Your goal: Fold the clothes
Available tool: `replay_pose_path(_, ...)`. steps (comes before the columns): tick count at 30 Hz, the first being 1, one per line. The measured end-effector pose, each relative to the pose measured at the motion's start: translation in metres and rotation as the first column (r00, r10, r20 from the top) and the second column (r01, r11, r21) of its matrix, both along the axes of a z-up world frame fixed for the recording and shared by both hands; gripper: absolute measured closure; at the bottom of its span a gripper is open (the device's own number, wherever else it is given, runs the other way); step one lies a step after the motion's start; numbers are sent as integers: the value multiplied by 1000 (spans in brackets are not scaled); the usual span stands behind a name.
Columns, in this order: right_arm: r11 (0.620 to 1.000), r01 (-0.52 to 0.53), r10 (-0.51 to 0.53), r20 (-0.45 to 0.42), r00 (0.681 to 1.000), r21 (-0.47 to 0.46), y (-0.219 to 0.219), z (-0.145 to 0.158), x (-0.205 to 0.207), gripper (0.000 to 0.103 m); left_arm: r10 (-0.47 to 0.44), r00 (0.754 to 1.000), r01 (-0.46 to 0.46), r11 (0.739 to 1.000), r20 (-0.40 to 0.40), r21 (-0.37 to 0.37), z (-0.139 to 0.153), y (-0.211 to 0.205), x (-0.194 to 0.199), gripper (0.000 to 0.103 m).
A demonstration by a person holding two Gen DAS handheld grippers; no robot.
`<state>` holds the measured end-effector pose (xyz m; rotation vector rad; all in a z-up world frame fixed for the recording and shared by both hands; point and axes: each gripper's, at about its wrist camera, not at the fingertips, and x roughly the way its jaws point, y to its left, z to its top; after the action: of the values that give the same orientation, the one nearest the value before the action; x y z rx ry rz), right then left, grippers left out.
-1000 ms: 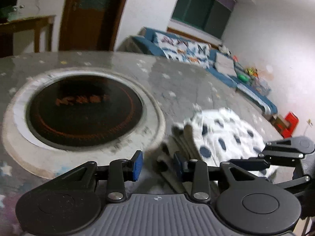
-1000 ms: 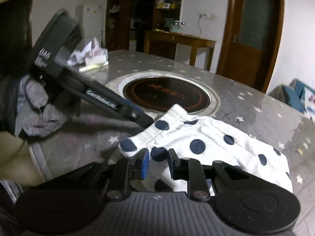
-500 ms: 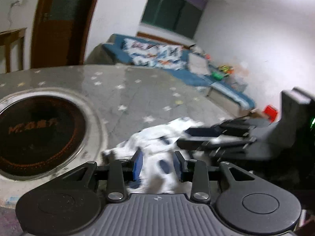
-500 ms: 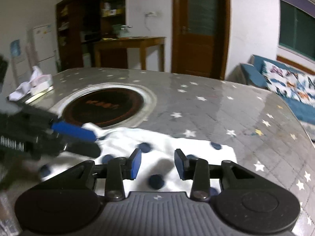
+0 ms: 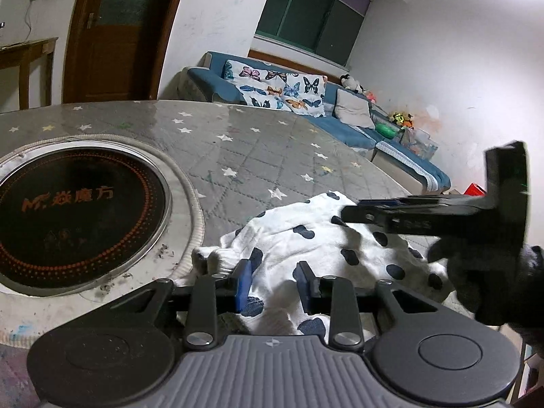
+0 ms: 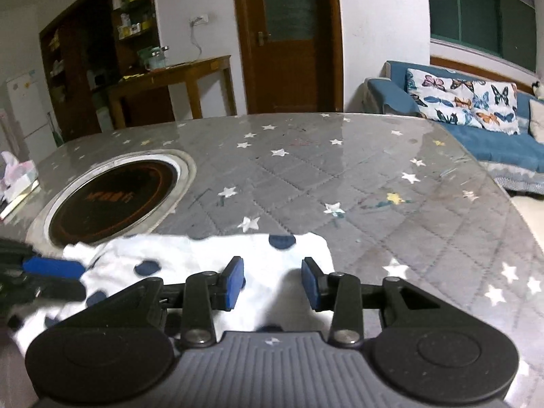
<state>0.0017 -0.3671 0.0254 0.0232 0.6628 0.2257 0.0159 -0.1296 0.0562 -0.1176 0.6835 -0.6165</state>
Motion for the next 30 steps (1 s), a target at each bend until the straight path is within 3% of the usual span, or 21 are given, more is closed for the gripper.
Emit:
replay_pose_path(9, 998, -51, 50, -21, 999, -42, -2, -7, -60, 65, -14, 999, 13, 999, 36, 36, -1, -3, -5, 71)
replay_pose_path(13, 1000, -10, 10, 25, 1000, 14, -15, 4, -82, 65, -11, 999, 9, 999, 50, 43, 6, 0, -11, 71)
replay_pose_path(17, 1000, -15, 14, 69, 998, 11, -18, 12, -103, 66, -15, 996, 10, 998, 87, 57, 12, 2, -25, 70)
replay_pose_path(26, 1000, -21, 21, 16, 1000, -7, -12, -7, -110, 68, -15, 996, 7, 996, 91, 90, 5, 7, -33, 70)
replay_pose_path(30, 999, -46, 47, 54, 997, -21, -5, 9, -113, 66, 14, 997, -19, 997, 79, 73, 10, 14, -34, 60)
